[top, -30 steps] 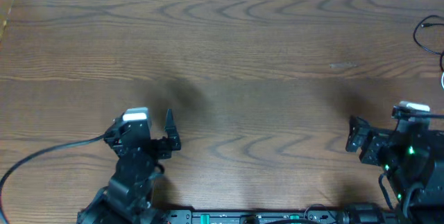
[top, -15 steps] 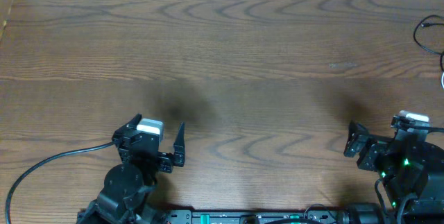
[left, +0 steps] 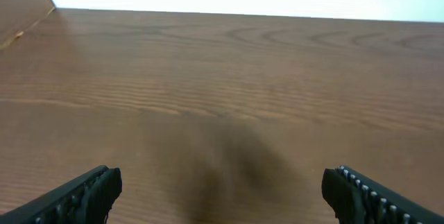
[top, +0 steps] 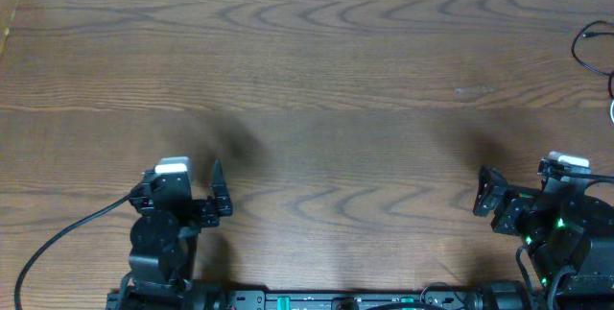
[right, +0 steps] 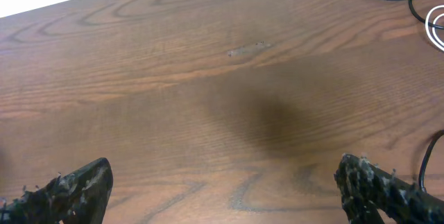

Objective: Untangle cables

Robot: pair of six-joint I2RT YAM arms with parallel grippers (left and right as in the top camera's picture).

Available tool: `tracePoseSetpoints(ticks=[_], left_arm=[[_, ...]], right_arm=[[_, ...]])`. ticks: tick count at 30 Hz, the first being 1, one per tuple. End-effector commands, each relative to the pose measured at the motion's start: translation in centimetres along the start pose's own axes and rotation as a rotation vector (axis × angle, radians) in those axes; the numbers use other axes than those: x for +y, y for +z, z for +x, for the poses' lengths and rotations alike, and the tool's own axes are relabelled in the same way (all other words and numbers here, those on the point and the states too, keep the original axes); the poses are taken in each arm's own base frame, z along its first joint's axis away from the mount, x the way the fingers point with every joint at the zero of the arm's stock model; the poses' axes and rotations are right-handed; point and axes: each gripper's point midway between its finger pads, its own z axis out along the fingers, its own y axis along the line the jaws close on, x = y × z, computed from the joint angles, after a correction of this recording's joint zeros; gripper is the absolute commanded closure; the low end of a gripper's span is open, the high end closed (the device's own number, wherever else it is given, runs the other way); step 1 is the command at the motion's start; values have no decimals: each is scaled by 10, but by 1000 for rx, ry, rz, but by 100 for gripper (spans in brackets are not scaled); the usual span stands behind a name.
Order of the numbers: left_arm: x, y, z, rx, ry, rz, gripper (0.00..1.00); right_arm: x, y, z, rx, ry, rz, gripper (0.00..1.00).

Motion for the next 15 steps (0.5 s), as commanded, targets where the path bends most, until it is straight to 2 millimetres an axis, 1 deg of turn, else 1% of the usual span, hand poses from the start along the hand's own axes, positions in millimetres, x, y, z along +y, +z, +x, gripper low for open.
tracePoseSetpoints(ticks=[1, 3, 6, 10, 12, 15], left_arm=[[-8, 0, 0, 0, -4, 68, 2], [-4, 2, 0, -8, -16, 55, 2], [-3, 3, 0, -8, -25, 62, 2], [-3, 3, 8, 23, -29, 59, 2], [-3, 3, 11, 36, -28, 58, 2], [-3, 3, 10, 35, -55, 59, 2]], right_arm=[[0, 0, 1, -1, 1, 2, 1], [-4, 0, 0, -6, 2, 25, 1], [-5, 1, 1, -3, 2, 28, 1], [-5, 1, 1, -3, 1, 29, 1], [-5, 1, 0, -7, 1, 28, 1], [-3, 1, -7, -36, -4, 20, 1]])
